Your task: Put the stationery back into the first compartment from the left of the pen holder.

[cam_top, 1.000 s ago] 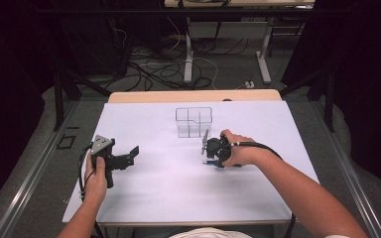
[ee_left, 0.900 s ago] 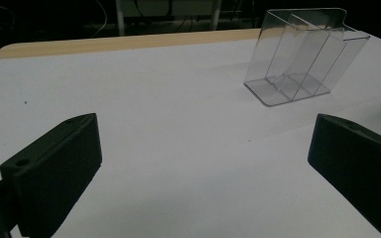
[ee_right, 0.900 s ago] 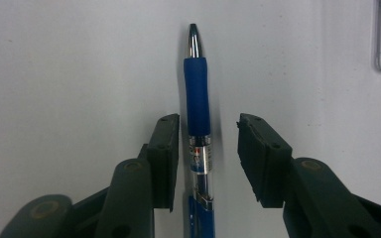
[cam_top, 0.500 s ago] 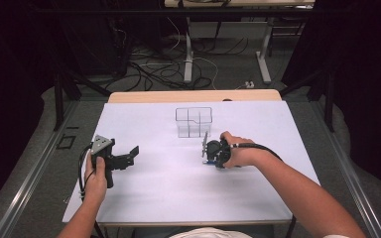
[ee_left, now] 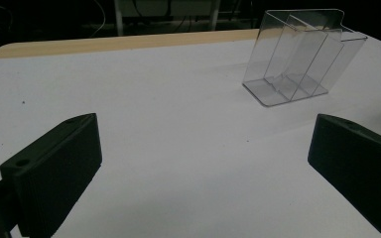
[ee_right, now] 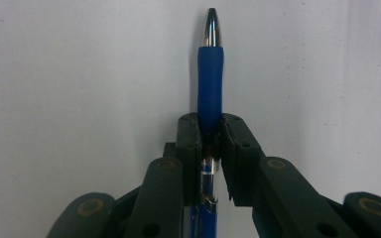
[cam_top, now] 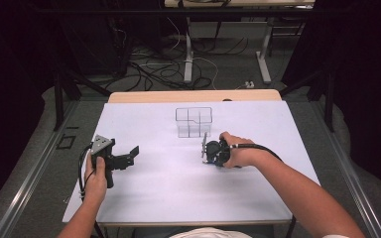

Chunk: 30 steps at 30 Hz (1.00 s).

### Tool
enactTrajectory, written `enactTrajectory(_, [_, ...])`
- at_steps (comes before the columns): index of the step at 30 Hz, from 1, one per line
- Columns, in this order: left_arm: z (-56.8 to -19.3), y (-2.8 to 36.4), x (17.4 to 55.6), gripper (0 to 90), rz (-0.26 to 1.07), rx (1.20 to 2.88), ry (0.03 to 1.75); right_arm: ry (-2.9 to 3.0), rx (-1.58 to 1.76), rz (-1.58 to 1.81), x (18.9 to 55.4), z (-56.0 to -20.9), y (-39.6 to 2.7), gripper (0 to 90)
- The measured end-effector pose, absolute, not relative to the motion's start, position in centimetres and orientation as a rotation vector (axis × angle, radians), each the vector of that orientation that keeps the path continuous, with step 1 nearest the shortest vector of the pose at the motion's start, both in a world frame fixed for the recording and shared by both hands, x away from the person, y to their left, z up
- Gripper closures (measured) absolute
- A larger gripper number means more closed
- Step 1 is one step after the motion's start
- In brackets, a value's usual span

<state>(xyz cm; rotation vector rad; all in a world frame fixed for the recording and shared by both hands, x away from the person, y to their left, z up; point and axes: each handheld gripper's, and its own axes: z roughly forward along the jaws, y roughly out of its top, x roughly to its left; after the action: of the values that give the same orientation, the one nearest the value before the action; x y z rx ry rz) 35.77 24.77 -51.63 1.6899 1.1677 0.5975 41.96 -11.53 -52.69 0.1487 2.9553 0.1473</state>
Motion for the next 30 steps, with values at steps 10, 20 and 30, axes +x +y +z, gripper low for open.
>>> enactTrajectory(10, [-51.6, 24.8, 35.8, 0.2, 0.598, 1.691, 1.168, 2.945, 0.140, 0.137, 42.0, -52.7, -11.5, 79.6])
enactTrajectory(20, [-51.6, 24.8, 35.8, 0.2, 0.600, 1.691, 1.168, 2.900, 0.160, 0.146, 42.2, -51.7, -11.6, 79.7])
enactTrajectory(30, [-51.7, 24.7, 35.8, 0.2, 0.597, 1.684, 1.171, 2.848, 0.164, 0.154, 42.4, -51.2, -11.7, 79.7])
